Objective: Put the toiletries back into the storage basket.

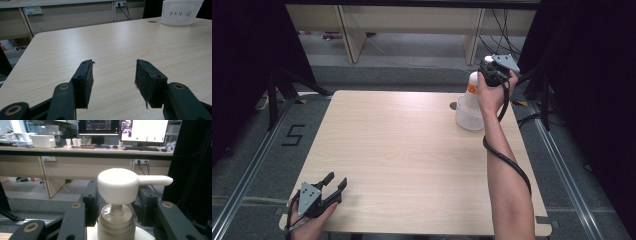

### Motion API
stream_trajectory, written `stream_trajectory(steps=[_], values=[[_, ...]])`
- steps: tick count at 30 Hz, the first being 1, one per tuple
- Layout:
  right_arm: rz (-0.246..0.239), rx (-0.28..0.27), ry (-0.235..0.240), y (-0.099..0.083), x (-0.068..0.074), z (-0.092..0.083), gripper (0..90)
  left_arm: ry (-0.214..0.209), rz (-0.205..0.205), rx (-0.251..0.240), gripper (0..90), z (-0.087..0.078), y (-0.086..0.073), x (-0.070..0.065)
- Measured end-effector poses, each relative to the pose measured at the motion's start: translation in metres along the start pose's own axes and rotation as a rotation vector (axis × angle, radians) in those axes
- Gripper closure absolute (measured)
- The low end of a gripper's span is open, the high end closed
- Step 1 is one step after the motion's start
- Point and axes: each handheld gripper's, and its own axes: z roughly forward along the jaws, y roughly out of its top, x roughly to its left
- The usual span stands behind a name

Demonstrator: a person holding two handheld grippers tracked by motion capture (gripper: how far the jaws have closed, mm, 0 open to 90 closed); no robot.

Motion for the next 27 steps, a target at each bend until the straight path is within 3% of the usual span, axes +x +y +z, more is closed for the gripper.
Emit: stream_trajectory(steps=[13, 20, 24, 25, 27], values=[[-0.021, 0.025, 0.000, -0.008, 0.001, 0.003, 60.2, -0.001, 0.000, 0.000, 47.6, 0.000, 0.000, 0.000], [0.000, 0.045, -0.001, -0.015, 0.001, 0.004, 60.2, 0.000, 0.002, 0.001, 47.6, 0.000, 0.000, 0.000], [-0.018, 0.051, -0.001, -0.018, 0.000, 0.006, 60.2, -0.001, 0.003, 0.001, 47.6, 0.000, 0.000, 0.000], [0.005, 0.055, -0.005, -0.019, 0.001, 0.005, 60.2, -0.001, 0.002, -0.001, 47.6, 0.000, 0.000, 0.000], [-0.011, 0.055, -0.006, -0.021, -0.001, 0.007, 60.2, -0.003, 0.003, -0.005, 47.6, 0.000, 0.000, 0.000]])
